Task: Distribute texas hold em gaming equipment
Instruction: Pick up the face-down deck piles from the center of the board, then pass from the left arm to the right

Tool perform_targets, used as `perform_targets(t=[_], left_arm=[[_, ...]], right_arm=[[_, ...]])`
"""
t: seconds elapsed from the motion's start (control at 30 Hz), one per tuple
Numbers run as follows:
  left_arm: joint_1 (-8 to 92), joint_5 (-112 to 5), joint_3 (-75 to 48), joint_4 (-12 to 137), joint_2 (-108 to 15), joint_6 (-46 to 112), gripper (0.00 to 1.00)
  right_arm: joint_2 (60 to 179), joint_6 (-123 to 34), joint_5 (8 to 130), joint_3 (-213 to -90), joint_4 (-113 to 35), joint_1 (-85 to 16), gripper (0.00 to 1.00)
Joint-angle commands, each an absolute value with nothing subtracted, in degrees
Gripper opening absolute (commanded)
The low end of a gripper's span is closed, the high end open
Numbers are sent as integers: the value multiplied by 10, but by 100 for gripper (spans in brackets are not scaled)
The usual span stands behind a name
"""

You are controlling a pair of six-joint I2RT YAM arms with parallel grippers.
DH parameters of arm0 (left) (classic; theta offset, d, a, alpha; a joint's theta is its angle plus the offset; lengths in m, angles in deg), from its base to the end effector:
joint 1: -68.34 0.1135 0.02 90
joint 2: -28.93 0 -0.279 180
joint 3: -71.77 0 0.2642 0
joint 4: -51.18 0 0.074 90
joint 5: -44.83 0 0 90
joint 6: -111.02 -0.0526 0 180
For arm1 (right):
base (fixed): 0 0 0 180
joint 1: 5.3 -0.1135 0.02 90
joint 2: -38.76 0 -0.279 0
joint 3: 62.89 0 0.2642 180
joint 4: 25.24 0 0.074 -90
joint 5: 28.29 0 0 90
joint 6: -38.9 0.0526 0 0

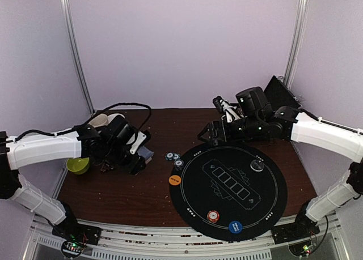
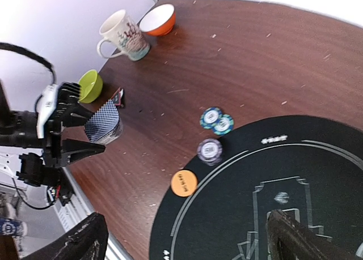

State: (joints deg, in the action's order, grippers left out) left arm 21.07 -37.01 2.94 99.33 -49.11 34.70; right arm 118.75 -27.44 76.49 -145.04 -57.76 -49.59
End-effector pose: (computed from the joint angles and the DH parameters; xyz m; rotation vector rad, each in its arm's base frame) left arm 0.2029 -0.2087 0.2380 0.6917 2.4775 -0.2238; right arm 0.2363 0.2493 0.3351 -0.5630 2.1665 0.9551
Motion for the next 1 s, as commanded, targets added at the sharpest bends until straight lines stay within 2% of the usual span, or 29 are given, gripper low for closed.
perform_targets(t=[0.0, 0.2, 0.53, 0.97], left_arm=[[174, -356, -52, 1081, -515, 254, 49], [161, -383, -105, 1086, -508, 192, 49], [157, -393, -118, 1087, -514, 152, 49], [157, -401, -133, 1074, -519, 136, 48]], right_arm=[[1249, -230, 856, -1481, -521, -498, 100], [1353, -188, 981, -1514, -446, -506, 94], [1440, -194, 1023, -1572, -388, -528, 94], [1536, -221, 1030, -1662, -421, -533, 90]])
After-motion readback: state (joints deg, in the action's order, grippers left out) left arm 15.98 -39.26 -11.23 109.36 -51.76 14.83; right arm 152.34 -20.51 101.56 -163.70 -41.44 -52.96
